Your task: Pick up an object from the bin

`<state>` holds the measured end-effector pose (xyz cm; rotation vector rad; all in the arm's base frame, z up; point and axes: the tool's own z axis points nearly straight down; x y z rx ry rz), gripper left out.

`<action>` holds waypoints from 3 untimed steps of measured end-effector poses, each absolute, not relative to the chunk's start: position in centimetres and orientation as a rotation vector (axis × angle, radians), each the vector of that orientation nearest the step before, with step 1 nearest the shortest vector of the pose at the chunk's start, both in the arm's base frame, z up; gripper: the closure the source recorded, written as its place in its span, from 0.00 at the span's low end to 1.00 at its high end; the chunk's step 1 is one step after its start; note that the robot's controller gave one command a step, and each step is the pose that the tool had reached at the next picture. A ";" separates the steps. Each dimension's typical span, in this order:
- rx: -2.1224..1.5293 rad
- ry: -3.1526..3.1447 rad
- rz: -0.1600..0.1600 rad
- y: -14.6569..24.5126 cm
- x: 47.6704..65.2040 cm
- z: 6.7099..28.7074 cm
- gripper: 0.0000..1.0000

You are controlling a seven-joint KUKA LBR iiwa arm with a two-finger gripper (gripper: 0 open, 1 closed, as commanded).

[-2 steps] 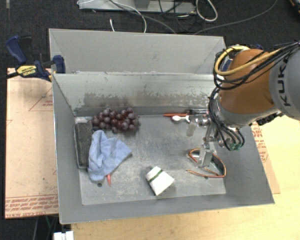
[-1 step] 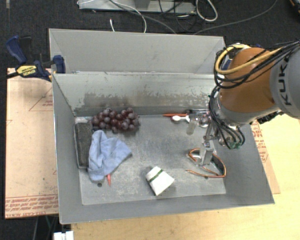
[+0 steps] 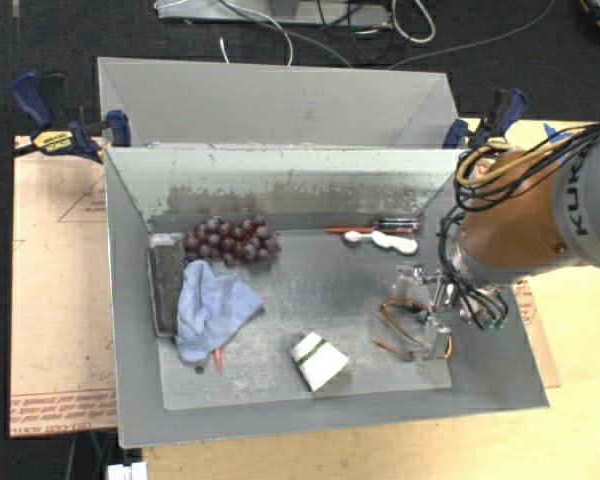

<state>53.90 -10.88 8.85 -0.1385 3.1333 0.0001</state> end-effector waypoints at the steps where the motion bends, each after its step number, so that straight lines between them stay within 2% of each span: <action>1: -0.172 3.126 0.002 -12.8 54.2 5.9 0.00; 2: 0.175 3.130 0.004 -11.8 54.1 6.7 0.00; 3: -0.038 3.128 0.003 -12.1 54.3 6.6 0.00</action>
Offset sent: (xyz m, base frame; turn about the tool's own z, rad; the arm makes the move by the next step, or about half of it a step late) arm 0.0001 -0.0069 -0.0185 0.2276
